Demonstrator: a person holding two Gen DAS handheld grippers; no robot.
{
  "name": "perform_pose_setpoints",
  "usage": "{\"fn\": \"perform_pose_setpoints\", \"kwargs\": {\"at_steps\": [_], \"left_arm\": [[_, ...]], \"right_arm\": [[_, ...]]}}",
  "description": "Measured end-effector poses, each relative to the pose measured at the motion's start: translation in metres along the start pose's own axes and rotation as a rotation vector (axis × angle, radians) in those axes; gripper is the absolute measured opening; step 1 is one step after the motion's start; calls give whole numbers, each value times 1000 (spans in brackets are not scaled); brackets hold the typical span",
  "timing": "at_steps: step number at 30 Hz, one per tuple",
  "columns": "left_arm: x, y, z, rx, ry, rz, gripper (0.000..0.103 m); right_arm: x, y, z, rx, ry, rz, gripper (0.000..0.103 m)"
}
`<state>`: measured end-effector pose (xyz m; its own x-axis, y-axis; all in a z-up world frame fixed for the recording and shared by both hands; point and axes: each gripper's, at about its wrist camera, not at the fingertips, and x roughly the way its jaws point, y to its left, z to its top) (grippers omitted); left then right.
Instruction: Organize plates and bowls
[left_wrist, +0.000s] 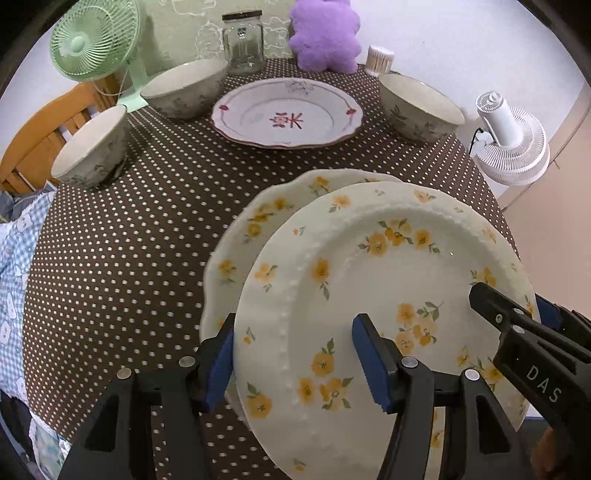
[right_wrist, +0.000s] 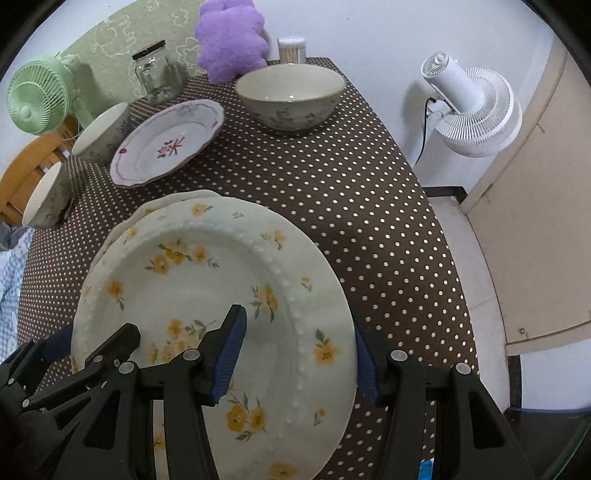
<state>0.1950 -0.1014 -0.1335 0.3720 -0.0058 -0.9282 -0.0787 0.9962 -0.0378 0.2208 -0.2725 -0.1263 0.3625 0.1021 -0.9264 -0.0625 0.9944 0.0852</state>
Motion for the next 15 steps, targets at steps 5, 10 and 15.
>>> {"fn": "perform_pose_setpoints", "kwargs": {"at_steps": [5, 10, 15], "left_arm": [[10, -4, 1, -20, 10, 22, 63], [20, -4, 5, -53, 22, 39, 63], [22, -3, 6, -48, 4, 61, 64]], "right_arm": [[10, -7, 2, -14, 12, 23, 58], [14, -4, 4, -41, 11, 48, 58], [19, -2, 5, -54, 16, 54, 58]]}}
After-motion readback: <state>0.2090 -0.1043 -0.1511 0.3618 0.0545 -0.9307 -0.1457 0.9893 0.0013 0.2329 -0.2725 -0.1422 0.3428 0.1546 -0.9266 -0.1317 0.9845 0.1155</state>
